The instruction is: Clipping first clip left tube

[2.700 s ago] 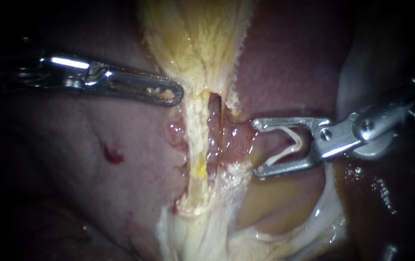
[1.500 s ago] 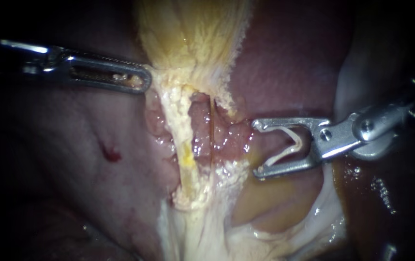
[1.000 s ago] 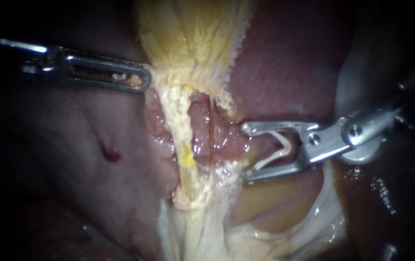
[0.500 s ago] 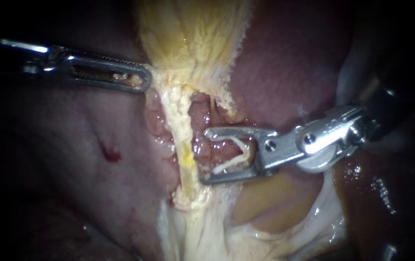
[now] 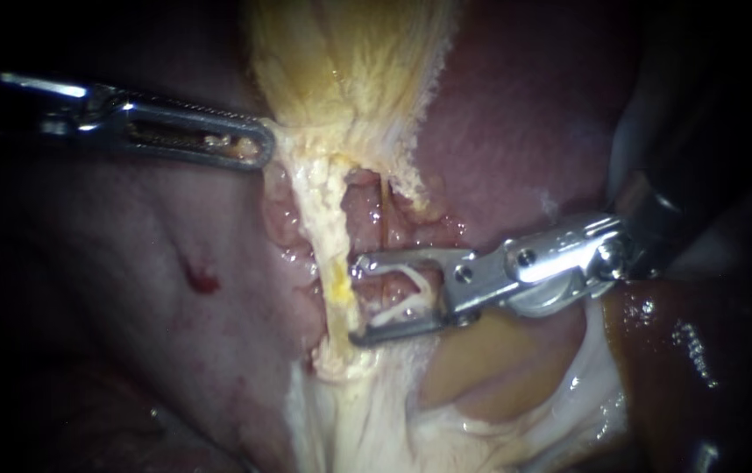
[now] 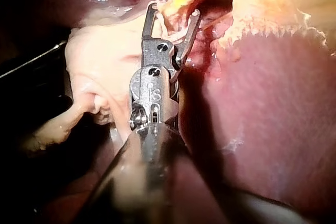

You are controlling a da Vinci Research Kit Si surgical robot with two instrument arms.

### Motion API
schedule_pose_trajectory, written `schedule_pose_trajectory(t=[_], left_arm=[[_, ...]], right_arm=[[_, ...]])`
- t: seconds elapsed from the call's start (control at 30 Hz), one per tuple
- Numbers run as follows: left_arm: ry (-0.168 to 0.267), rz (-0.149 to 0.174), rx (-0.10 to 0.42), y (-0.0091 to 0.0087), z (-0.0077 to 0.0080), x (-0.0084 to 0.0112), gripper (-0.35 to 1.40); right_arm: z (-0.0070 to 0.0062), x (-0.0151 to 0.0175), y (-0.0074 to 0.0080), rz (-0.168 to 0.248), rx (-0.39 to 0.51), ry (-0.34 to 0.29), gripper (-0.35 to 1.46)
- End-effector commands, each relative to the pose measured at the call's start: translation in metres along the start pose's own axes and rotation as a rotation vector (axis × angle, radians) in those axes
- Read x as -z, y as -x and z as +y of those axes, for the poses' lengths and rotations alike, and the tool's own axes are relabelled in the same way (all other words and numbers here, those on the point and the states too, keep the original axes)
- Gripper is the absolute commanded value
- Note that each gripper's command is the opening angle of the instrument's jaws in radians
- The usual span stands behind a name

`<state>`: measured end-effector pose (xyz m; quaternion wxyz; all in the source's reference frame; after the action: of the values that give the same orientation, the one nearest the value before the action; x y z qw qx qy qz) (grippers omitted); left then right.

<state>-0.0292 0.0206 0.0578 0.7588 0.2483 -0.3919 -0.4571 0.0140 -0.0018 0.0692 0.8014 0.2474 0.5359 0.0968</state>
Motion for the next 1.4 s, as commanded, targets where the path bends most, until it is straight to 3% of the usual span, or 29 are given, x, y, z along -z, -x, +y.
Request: schedule_pose_trajectory(t=[0.03, 0.3, 0.47, 1.4], left_arm=[[0.001, 0.000, 0.000, 0.0000, 0.0000, 0.0000, -0.35], [0.001, 0.000, 0.001, 0.0000, -0.0001, 0.0000, -0.35], [0.002, -0.001, 0.001, 0.0000, -0.0002, 0.0000, -0.35], [0.004, -0.002, 0.002, 0.0003, 0.0001, -0.0008, -0.35]], right_arm=[[0.0002, -0.0001, 0.0003, -0.001, -0.003, -0.004, 0.50], [0.0016, 0.0000, 0.0015, -0.001, -0.011, -0.011, 0.50], [0.0017, -0.0001, 0.0014, 0.010, -0.016, -0.010, 0.50], [0.0003, -0.0045, -0.0010, 0.141, -0.073, -0.138, 0.50]])
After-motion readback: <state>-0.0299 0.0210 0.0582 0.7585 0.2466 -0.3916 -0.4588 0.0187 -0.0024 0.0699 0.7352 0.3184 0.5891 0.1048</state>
